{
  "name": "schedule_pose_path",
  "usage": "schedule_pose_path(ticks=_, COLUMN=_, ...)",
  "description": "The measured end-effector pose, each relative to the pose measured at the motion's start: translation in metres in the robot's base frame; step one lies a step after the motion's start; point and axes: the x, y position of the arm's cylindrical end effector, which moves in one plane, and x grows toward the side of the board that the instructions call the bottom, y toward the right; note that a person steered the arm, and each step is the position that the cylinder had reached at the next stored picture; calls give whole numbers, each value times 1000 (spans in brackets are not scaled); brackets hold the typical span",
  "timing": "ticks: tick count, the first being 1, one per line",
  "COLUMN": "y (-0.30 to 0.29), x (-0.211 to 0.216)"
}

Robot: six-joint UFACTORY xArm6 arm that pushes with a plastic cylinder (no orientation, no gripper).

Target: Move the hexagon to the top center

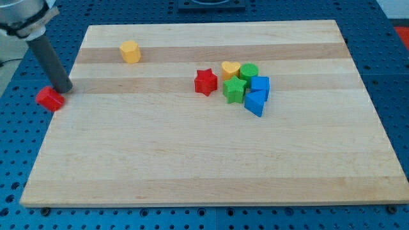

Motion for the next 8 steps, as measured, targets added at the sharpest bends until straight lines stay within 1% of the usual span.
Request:
schedule_pose_path(ticks=1, y=12, x=0)
schedule_pose_path(ticks=2, y=7, x=-38)
schedule_pose_path(ticks=3, y=4, x=-87)
schedule_pose_path(ticks=4, y=66, x=-116)
schedule_pose_path(ticks=5, y=153, x=-104)
schedule_pose_path(ticks=6, y=196, x=-104)
schedule_pose_path(ticks=7, y=197, x=-164)
schedule_pose_path(ticks=8, y=149, x=-196)
